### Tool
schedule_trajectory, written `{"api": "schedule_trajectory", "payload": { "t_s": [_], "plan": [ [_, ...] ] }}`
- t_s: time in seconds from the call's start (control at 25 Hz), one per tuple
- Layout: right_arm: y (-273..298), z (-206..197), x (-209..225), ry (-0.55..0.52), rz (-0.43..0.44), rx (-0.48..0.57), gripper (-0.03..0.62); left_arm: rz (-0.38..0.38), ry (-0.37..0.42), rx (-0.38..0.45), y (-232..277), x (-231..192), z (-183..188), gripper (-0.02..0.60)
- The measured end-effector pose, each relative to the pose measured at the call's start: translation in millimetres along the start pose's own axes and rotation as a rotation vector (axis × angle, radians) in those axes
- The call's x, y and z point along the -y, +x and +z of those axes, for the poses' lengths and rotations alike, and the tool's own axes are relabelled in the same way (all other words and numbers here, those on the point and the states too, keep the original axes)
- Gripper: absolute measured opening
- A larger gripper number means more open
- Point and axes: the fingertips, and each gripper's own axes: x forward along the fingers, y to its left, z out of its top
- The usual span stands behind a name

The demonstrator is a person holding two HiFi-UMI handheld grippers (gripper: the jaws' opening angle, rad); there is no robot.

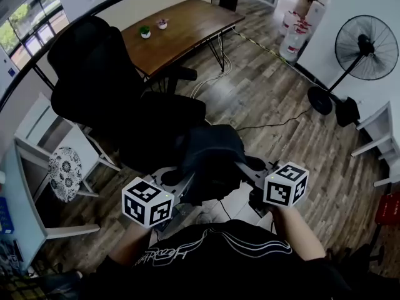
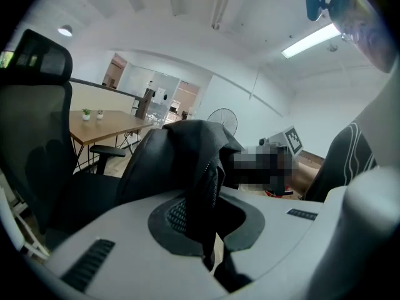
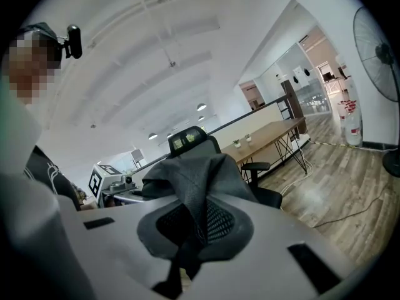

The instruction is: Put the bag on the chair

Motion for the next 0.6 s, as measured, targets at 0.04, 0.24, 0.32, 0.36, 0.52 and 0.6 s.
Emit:
{"api": "schedule_trajectory", "payload": {
  "t_s": [0.04,0.24,0.32,0.36,0.52,0.6],
  "plan": [
    [4,5,0,-0.008,0.003,-0.002,0.005,0.003,0.006,0.007,-1,-5,5,0.034],
    [24,33,0,-0.076,0.027,-0.033,0.005,0.017,0.007,0.047,-6,-23,25,0.034],
    [33,44,-2,-0.108,0.043,-0.045,0.005,0.024,-0.014,0.069,-10,-30,32,0.034],
    [39,50,-4,-0.121,0.055,-0.046,0.005,0.030,-0.025,0.081,-12,-34,35,0.034],
    [66,70,-5,-0.166,0.109,-0.055,0.005,0.088,-0.062,0.123,-20,-53,47,0.034],
    [80,79,-3,-0.179,0.153,-0.058,0.005,0.125,-0.075,0.138,-21,-62,53,0.034]
  ]
}}
